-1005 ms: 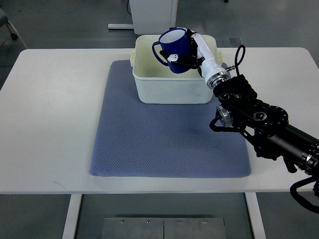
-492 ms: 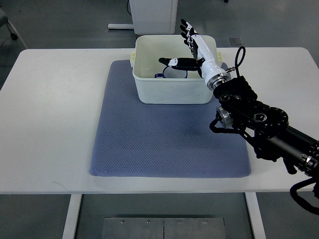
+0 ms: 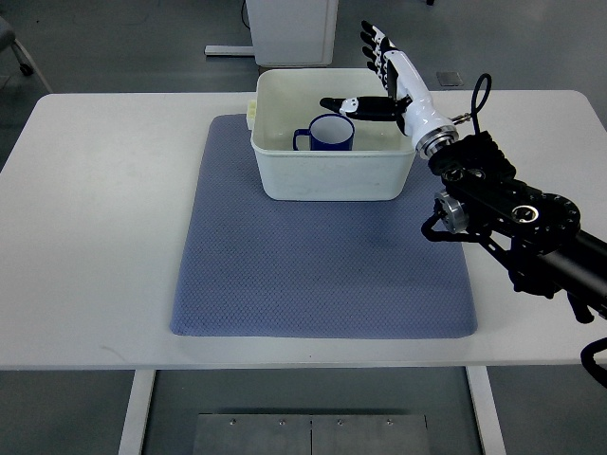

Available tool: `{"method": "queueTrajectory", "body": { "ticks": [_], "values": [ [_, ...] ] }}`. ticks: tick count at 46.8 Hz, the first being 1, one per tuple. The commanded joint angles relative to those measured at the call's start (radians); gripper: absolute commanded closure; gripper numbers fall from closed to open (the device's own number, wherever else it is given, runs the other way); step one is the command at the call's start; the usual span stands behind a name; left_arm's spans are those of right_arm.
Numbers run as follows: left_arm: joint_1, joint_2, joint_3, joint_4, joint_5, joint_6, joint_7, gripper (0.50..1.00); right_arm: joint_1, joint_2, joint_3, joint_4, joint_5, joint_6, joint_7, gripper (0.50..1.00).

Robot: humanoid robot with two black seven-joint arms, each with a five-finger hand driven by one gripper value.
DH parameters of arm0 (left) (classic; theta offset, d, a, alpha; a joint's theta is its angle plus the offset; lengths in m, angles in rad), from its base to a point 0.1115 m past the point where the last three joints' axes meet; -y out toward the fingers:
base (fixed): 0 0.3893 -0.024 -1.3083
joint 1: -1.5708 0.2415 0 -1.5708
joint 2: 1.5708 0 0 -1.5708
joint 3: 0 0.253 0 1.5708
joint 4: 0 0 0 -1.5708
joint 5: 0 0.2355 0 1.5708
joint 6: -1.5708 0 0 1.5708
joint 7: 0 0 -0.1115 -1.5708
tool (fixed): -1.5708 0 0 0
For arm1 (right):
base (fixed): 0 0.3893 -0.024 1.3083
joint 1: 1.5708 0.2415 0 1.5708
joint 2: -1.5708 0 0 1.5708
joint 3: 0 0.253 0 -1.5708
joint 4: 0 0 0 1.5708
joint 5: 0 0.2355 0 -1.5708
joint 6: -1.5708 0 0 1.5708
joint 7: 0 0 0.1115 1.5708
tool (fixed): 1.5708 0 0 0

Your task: Place cup in box with right hand

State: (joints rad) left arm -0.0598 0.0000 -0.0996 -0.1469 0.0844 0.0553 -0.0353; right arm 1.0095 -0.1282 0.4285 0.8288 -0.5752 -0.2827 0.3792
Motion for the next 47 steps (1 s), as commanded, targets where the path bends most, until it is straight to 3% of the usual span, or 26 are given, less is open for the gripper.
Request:
{"method": "queueTrajectory", "body": {
  "ticks": [1, 11, 25, 47],
  "values": [
    [0.000, 0.000, 0.000, 0.000, 0.000, 0.000, 0.000, 0.500, -0.005, -0.047, 0.009, 0.039, 0.000, 0.002, -0.008, 0.507],
    [0.000, 0.000, 0.000, 0.000, 0.000, 0.000, 0.000, 0.500, -0.066, -0.125, 0.124, 0.090, 0.000, 0.031, -0.065, 0.507],
    [0.000, 0.000, 0.000, 0.000, 0.000, 0.000, 0.000, 0.500, -0.236, -0.151, 0.395, 0.133, -0.012, 0.194, -0.197, 0.500],
    [0.000, 0.000, 0.000, 0.000, 0.000, 0.000, 0.000, 0.500, -0.377, -0.111, 0.541, 0.131, -0.005, 0.214, -0.195, 0.500]
  ]
}}
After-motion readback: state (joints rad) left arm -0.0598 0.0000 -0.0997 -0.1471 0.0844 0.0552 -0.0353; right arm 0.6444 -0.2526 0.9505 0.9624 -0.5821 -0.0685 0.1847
